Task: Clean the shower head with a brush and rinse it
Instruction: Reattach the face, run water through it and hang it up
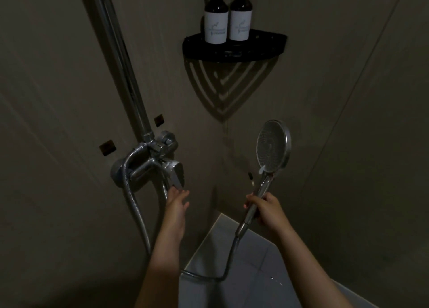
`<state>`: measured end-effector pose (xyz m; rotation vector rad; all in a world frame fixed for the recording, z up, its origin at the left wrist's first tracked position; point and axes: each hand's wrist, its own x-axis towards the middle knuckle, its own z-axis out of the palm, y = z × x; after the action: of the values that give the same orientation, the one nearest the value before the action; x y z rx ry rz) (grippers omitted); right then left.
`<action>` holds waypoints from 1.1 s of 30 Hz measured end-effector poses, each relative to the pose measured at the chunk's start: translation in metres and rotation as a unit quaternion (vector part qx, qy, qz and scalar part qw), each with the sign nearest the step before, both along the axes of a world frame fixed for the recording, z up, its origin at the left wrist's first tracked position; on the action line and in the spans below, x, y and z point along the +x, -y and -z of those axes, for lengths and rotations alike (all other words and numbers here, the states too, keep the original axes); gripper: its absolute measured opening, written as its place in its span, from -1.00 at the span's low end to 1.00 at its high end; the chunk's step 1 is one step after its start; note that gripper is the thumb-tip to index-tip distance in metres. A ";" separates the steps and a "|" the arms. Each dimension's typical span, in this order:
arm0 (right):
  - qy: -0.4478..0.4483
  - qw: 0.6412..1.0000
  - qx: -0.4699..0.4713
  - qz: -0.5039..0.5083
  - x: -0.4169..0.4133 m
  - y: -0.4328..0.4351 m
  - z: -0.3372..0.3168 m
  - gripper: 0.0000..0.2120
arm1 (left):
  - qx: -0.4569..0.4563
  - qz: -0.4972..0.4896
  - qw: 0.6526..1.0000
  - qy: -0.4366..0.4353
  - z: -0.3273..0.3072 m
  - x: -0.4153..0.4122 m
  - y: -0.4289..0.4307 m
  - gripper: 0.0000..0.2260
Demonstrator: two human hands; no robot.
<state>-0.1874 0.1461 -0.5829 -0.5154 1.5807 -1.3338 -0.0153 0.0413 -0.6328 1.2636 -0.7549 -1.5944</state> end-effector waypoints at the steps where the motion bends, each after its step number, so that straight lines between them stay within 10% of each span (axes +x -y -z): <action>1: 0.000 1.000 -0.002 0.003 -0.002 -0.002 0.000 -0.87 | -0.003 -0.010 1.000 0.007 -0.003 -0.001 -0.002 -0.57; 8: 0.010 1.000 -0.008 0.027 -0.009 -0.005 0.002 -0.85 | -0.137 -0.233 0.962 0.044 -0.056 0.014 0.014 -0.81; 12: 0.012 0.999 -0.011 0.030 -0.009 -0.005 0.003 -0.84 | -0.045 -0.110 0.981 -0.151 -0.097 0.014 0.023 -0.84; 16: 0.009 0.999 -0.017 0.032 -0.011 -0.006 0.004 -0.85 | 0.082 -0.035 0.914 -0.396 -0.112 0.020 0.040 -0.75; 21: 0.022 0.999 -0.025 0.035 -0.014 -0.008 -0.001 -0.85 | 0.050 0.018 0.870 -0.491 -0.096 0.020 0.045 -0.74; 25: 0.020 0.999 -0.025 0.021 -0.014 -0.012 -0.006 -0.87 | 0.026 0.023 0.898 -0.438 -0.093 0.016 0.052 -0.96; 33: 0.018 1.000 -0.014 0.006 -0.007 -0.016 -0.007 -0.89 | 0.070 -0.041 0.960 -0.267 -0.109 0.005 0.067 -0.73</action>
<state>-0.1942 0.1618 -0.5762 -0.4959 1.5401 -1.3691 -0.0105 -0.0261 -0.5237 0.8781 -0.2498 -1.8314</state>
